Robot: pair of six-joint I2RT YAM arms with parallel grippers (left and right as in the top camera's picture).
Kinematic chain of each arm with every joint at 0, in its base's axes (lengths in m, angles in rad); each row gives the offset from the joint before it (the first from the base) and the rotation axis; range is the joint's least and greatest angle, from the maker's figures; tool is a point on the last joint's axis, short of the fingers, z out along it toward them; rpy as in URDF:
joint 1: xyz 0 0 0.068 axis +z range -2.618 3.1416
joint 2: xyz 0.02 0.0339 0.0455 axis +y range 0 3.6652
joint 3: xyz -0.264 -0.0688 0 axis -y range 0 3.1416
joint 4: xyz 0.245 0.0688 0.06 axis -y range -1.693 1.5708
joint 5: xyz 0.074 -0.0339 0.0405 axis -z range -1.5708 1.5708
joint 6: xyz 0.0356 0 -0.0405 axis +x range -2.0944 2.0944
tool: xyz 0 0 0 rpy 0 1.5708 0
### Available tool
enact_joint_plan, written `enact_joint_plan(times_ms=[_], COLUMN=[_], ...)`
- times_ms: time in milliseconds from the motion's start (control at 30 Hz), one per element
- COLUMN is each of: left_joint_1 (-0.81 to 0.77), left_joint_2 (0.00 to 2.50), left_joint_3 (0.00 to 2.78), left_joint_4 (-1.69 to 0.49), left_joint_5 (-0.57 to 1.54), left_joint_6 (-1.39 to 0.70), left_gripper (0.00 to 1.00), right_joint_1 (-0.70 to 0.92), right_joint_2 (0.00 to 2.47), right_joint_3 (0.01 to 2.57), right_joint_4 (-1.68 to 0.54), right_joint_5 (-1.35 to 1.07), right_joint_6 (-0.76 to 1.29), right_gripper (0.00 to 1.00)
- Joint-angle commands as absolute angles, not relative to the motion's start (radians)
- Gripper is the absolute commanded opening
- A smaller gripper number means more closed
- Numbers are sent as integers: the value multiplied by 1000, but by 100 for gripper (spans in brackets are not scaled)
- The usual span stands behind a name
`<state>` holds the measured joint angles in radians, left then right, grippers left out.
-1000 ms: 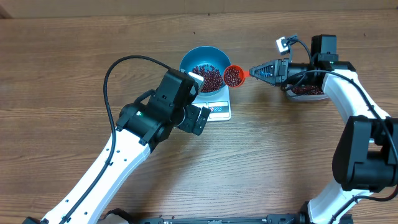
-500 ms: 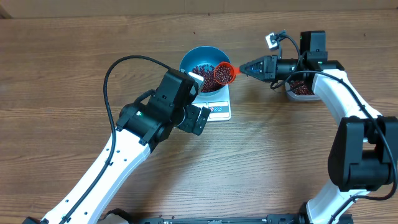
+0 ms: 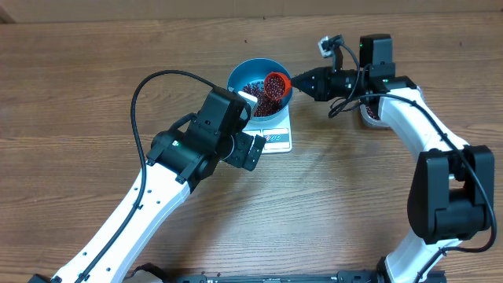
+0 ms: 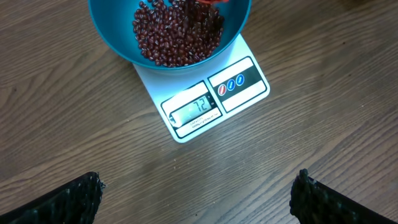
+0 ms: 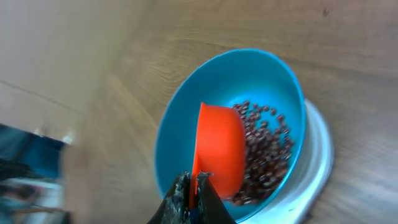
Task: Scoop item into bowl and weigh 150g on scale
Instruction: 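Carry the filled red scoop over the teal bowl, then tilt the red scoop to pour beans into the teal bowl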
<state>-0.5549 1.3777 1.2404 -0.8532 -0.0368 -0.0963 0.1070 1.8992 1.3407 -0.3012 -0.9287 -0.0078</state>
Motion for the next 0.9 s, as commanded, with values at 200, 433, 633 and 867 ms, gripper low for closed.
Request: enact_joint_plan(times_ms=[200, 433, 633, 867], left_joint_1=[-557, -557, -557, -557], left_joint_2=[1386, 1386, 1386, 1386], left_joint_3=[1253, 1253, 1253, 1253], left_joint_4=[-853, -853, -853, -853], left_joint_5=[-33, -33, -33, -33], left_joint_6=[-74, -74, -74, -74], left_gripper=[99, 100, 100, 99], right_joint_1=[125, 125, 125, 125], right_joint_2=[1864, 1864, 1864, 1864], right_joint_3=[1342, 1342, 1342, 1342], right_joint_4=[-243, -225, -226, -221], right_joint_5=[-853, -854, -857, -876], right_joint_6=[-297, -371, -539, -872], right_gripper=[4, 4, 4, 4])
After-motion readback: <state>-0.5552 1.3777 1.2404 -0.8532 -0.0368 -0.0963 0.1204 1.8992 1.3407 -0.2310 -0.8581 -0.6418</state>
